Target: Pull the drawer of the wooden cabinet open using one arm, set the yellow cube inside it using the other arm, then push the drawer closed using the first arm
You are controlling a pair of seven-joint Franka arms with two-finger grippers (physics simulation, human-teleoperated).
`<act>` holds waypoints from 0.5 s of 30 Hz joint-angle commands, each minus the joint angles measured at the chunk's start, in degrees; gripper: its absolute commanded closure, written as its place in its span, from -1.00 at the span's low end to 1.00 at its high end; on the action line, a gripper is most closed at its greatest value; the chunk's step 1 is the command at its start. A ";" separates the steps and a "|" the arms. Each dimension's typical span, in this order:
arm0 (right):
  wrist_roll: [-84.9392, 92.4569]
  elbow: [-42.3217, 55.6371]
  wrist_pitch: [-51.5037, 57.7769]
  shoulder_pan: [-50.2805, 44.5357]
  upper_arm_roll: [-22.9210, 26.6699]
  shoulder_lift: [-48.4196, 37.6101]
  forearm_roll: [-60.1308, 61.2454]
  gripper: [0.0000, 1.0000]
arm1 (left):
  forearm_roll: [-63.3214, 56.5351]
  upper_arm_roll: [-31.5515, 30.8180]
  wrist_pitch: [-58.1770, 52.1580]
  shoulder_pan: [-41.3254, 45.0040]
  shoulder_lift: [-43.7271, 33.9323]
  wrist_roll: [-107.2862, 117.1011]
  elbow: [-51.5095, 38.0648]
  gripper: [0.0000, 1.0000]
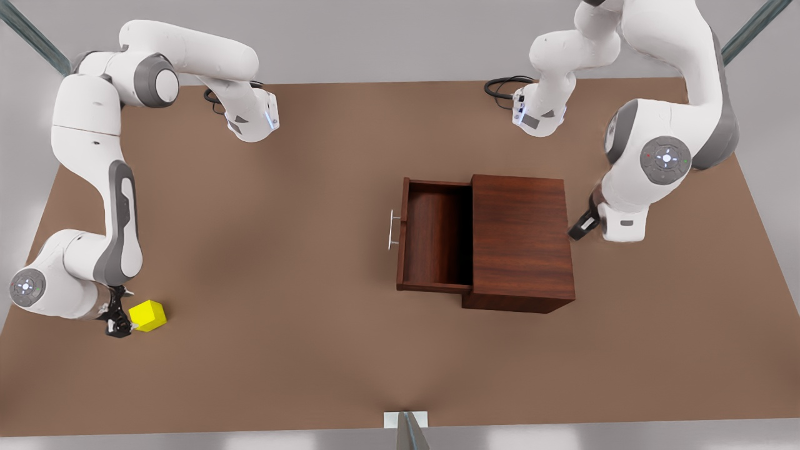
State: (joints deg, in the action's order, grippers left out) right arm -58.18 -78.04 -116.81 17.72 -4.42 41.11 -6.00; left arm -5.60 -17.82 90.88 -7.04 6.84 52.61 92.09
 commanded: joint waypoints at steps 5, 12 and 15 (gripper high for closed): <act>9.84 1.93 -3.96 1.00 1.00 4.15 -0.24 -1.00 | 5.34 0.50 4.14 -3.68 1.60 -42.68 -4.02 -1.00; 10.19 4.83 -3.96 8.99 -9.10 9.25 -7.63 -1.00 | 15.28 12.46 -1.23 8.53 0.72 -42.94 -5.08 -1.00; 11.42 4.74 -3.78 10.40 -11.30 9.95 -10.78 -1.00 | 9.21 12.11 -2.90 9.85 0.98 -42.94 -9.11 -1.00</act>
State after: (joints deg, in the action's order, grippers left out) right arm -52.49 -73.31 -120.38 27.66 -14.93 50.88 -13.66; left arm 5.84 -5.60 89.16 2.00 7.81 28.45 84.13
